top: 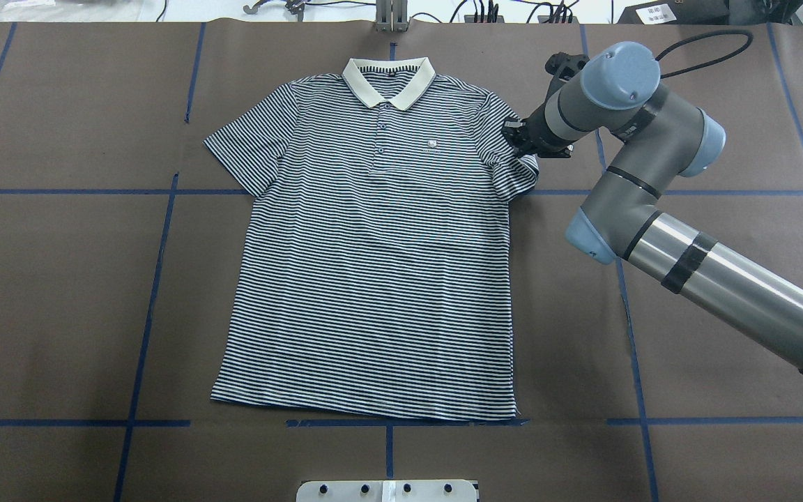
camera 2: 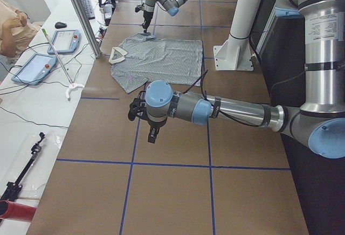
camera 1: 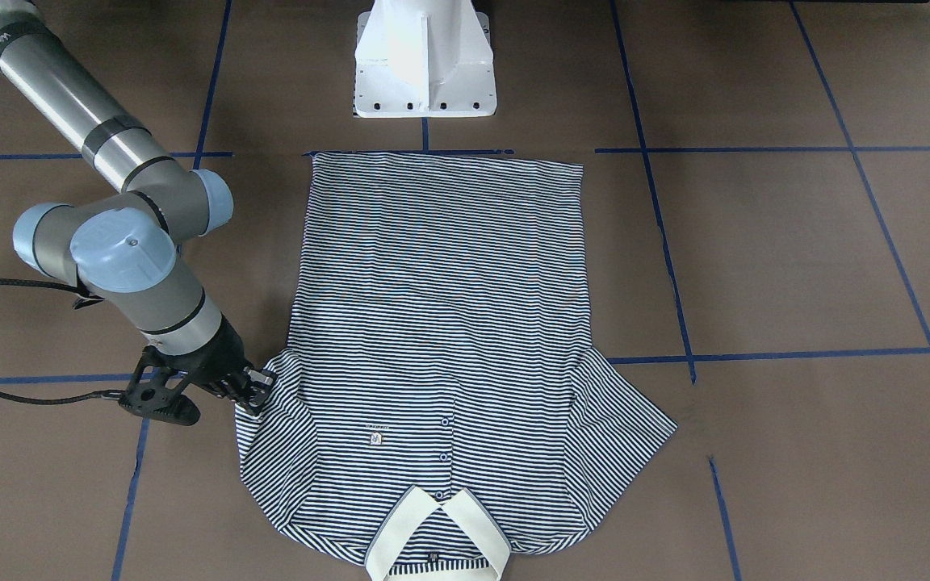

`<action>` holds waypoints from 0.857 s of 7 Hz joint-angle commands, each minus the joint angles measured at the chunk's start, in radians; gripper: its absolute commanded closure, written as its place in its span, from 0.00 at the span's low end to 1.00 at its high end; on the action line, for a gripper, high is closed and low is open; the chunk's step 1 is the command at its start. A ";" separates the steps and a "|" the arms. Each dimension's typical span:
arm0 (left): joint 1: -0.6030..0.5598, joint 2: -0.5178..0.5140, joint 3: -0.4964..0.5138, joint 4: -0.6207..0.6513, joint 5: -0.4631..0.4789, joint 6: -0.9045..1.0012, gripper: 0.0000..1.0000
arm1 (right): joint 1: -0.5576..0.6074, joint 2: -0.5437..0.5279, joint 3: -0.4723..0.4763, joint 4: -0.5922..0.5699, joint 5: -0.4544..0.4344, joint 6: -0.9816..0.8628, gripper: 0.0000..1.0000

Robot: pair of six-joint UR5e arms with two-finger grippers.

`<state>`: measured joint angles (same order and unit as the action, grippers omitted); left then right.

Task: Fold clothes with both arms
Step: 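Move the right gripper over the shirt shoulder near the collar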

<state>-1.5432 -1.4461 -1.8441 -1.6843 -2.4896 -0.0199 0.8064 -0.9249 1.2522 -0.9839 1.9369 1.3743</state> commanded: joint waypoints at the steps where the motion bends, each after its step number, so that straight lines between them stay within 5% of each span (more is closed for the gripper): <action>1: 0.000 0.003 0.000 0.000 0.000 0.000 0.00 | -0.026 0.095 -0.058 -0.006 -0.047 0.052 1.00; 3: 0.000 0.004 -0.003 0.000 0.000 0.000 0.00 | -0.026 0.205 -0.184 -0.004 -0.087 0.069 1.00; 6: 0.000 0.004 -0.007 0.000 0.000 -0.002 0.00 | -0.027 0.210 -0.214 -0.002 -0.099 0.068 1.00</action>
<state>-1.5432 -1.4420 -1.8507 -1.6843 -2.4896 -0.0202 0.7796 -0.7181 1.0516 -0.9866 1.8438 1.4428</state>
